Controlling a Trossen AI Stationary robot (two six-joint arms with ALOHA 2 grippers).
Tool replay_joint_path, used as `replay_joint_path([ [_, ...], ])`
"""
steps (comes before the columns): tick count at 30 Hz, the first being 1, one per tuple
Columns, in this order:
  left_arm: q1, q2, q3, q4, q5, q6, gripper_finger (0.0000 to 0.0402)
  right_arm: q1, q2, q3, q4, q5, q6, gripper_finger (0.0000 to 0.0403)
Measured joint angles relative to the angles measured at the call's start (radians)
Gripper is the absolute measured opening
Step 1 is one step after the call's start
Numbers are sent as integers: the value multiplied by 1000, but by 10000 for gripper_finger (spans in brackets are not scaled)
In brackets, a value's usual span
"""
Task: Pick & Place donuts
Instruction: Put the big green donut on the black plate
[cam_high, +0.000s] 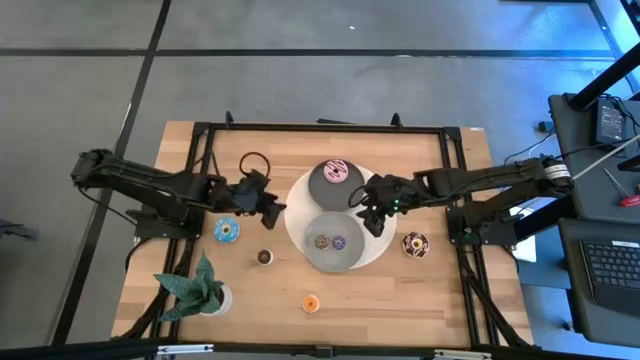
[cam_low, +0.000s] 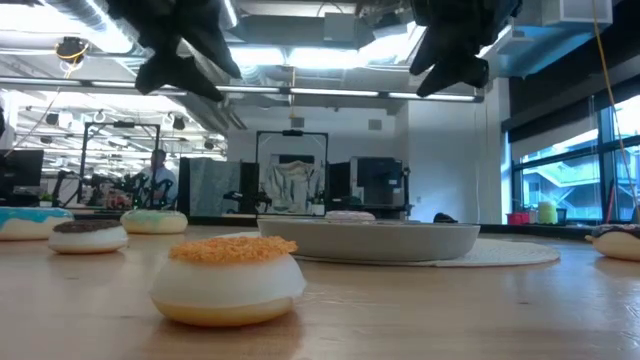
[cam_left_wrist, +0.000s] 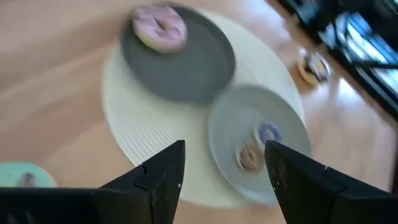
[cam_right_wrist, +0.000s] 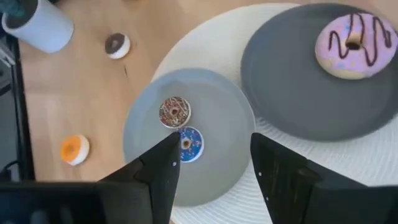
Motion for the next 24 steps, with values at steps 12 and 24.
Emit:
replay_joint_path([
  [12, 210, 51, 1, -423, -30, -207, 203, -59, 28, 0, -12, 15, -13, 196],
  [24, 416, 305, 1, -492, 65, -139, 182, -138, 28, 0, -8, 15, -21, 196],
])
